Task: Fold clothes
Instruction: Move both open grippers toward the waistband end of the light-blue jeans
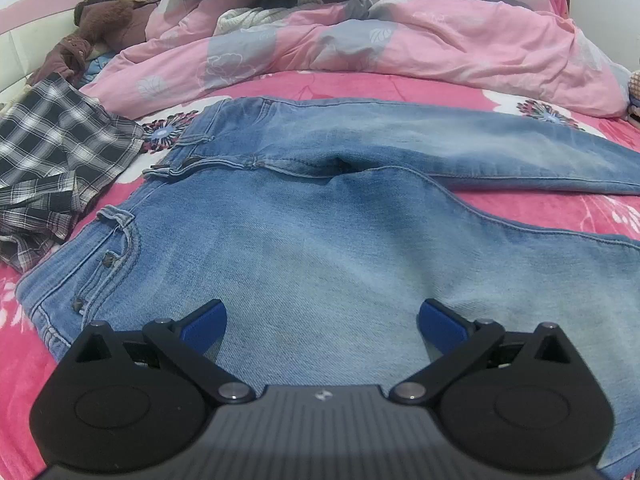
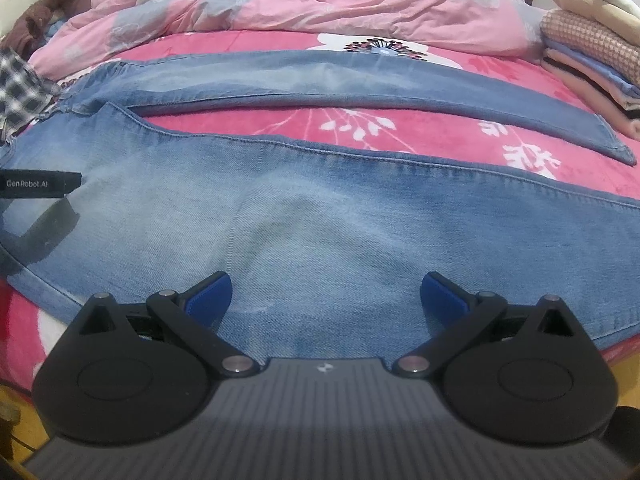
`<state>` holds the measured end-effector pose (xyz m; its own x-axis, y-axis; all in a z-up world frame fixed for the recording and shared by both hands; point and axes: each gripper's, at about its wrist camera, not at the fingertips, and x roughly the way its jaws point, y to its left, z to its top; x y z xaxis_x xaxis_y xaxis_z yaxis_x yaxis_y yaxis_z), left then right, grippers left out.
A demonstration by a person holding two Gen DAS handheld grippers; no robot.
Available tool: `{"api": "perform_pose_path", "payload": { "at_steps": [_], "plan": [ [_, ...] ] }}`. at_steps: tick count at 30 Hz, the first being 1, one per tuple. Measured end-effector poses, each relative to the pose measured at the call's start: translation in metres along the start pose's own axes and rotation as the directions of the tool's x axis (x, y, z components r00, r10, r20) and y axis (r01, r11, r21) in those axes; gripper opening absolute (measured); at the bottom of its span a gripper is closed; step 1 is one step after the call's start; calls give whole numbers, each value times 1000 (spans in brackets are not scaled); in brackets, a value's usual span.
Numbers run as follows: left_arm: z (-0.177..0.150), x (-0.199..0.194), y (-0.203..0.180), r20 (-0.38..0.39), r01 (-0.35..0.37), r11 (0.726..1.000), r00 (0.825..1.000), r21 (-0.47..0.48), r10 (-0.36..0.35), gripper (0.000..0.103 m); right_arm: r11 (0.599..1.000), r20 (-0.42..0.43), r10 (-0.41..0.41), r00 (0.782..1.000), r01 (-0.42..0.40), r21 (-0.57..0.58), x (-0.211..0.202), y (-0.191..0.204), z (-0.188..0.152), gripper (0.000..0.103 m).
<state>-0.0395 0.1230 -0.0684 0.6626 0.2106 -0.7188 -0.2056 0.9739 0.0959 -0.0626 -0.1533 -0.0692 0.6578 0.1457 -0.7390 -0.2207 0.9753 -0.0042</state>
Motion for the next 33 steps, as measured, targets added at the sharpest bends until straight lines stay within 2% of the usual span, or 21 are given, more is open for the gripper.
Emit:
{"api": "perform_pose_path", "payload": {
  "at_steps": [9,15,19,23,28,33],
  "plan": [
    [1,0,2,-2,7,1000,1000,-6,-7,103,999,19,42,999,-41,-33,-3,-5,2,102],
    [5,-5,8,-6,20,999,1000,-29,-21,103,995,136,97,986,-95,-27,-25,-3,3,102],
    [6,-16,14,18,23,999,1000,-37,-23,103,991,231,136,964,-127,-50,-41,2,3,102],
    [7,-32,22,58,8,999,998,-36,-6,103,985,319,173,932,-156,-78,-56,8,3,102],
    [4,-49,37,94,9,998,996,-60,-3,103,976,375,205,904,-157,-154,-66,23,1,102],
    [-7,-62,57,120,17,995,993,-99,-5,103,960,438,262,860,-186,-209,-78,38,-4,102]
  ]
}}
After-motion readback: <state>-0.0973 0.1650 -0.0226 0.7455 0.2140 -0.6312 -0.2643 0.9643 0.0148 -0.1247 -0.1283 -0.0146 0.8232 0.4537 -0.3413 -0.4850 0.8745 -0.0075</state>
